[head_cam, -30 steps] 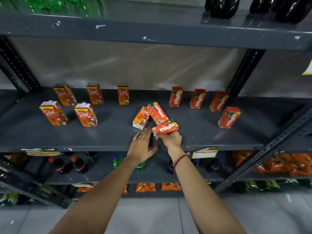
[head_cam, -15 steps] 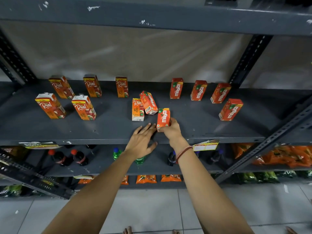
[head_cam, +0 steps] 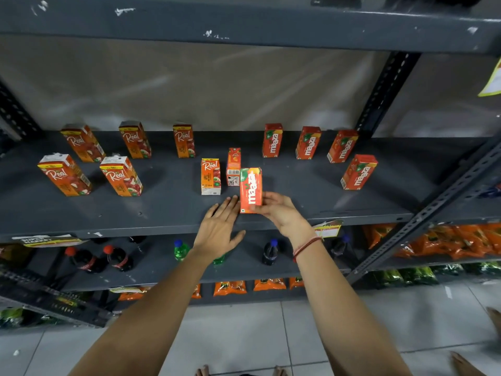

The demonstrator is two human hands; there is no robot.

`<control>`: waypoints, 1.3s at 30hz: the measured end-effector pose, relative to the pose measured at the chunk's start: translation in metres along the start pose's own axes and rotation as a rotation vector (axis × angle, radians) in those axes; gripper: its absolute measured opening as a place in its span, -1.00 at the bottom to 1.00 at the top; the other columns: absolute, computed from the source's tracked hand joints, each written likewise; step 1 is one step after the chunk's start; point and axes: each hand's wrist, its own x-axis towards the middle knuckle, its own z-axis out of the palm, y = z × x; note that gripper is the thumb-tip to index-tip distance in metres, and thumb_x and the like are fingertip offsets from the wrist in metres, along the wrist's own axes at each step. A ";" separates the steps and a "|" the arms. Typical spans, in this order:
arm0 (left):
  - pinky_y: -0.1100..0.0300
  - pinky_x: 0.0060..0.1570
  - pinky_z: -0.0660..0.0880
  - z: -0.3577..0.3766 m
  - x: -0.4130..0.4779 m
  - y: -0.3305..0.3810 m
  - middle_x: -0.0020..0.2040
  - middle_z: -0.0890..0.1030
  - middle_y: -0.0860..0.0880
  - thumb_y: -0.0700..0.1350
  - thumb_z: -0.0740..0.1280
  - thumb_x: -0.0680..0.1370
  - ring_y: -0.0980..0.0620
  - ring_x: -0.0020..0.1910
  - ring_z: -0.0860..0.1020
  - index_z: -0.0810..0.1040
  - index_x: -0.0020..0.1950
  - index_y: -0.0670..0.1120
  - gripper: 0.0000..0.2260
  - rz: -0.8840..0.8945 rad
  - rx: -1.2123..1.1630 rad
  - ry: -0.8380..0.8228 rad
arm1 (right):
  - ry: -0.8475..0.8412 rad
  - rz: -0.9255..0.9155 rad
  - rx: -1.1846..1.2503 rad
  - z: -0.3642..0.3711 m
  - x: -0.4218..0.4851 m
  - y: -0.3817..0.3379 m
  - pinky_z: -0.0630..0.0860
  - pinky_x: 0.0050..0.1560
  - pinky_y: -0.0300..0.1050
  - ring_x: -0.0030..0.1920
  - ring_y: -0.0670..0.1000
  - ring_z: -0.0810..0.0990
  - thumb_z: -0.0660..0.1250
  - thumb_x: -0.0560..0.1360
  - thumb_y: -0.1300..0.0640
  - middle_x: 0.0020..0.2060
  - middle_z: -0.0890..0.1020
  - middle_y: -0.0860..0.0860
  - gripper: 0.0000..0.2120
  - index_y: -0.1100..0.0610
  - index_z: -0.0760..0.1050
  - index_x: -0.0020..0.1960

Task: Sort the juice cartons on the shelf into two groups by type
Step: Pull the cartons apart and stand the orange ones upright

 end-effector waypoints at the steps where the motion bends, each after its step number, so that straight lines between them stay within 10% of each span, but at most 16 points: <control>1: -0.04 0.39 0.17 0.001 0.000 0.001 0.43 0.33 -0.20 0.14 0.24 0.51 -0.11 0.42 0.27 0.25 0.42 -0.23 -0.38 -0.014 0.007 0.000 | 0.000 -0.044 0.008 0.001 -0.005 0.003 0.46 0.27 -0.02 0.15 0.09 0.57 0.45 0.32 0.41 0.17 0.59 0.24 -0.53 0.28 0.45 0.19; 7: -0.06 0.39 0.17 0.002 0.001 0.002 0.38 0.40 -0.21 0.17 0.20 0.52 -0.12 0.41 0.28 0.33 0.37 -0.23 -0.41 -0.033 0.029 -0.031 | -0.055 -0.148 0.016 0.003 -0.018 0.004 0.53 -0.12 -0.36 -0.11 -0.18 0.62 0.50 0.28 0.38 -0.12 0.64 -0.03 -0.59 0.14 0.49 0.07; 16: -0.03 0.40 0.15 -0.005 0.000 0.005 0.44 0.32 -0.17 0.20 0.17 0.53 -0.08 0.44 0.23 0.22 0.44 -0.20 -0.37 -0.051 -0.032 -0.023 | -0.035 -0.144 0.094 -0.005 -0.016 0.004 0.50 0.16 -0.12 0.04 0.01 0.61 0.47 0.31 0.38 -0.01 0.64 0.08 -0.62 0.14 0.50 0.06; 20: 0.00 0.37 0.19 -0.008 0.004 0.008 0.43 0.33 -0.13 0.27 -0.02 0.50 -0.05 0.42 0.26 0.27 0.43 -0.18 -0.33 -0.097 -0.072 0.012 | 0.045 -0.195 0.087 -0.027 -0.009 -0.002 0.56 -0.06 -0.27 -0.05 -0.03 0.63 0.48 0.29 0.42 -0.06 0.64 0.06 -0.62 0.13 0.49 0.01; 29: 0.06 0.39 0.13 -0.006 0.016 0.008 0.46 0.28 -0.10 0.30 -0.19 0.49 0.00 0.45 0.19 0.23 0.44 -0.15 -0.28 -0.197 -0.085 -0.002 | 0.357 -0.191 -0.094 -0.120 0.038 -0.019 0.51 0.21 0.17 0.15 0.23 0.57 0.44 0.31 0.47 0.08 0.58 0.25 -0.50 0.34 0.40 0.21; 39: 0.05 0.40 0.10 -0.006 0.014 0.011 0.46 0.26 -0.09 0.31 -0.27 0.50 -0.01 0.45 0.19 0.21 0.45 -0.16 -0.25 -0.216 -0.070 -0.037 | 0.350 -0.198 -0.293 -0.148 0.058 -0.008 0.41 0.33 0.05 0.31 0.15 0.48 0.36 0.40 0.44 0.28 0.52 0.19 -0.45 0.28 0.30 0.36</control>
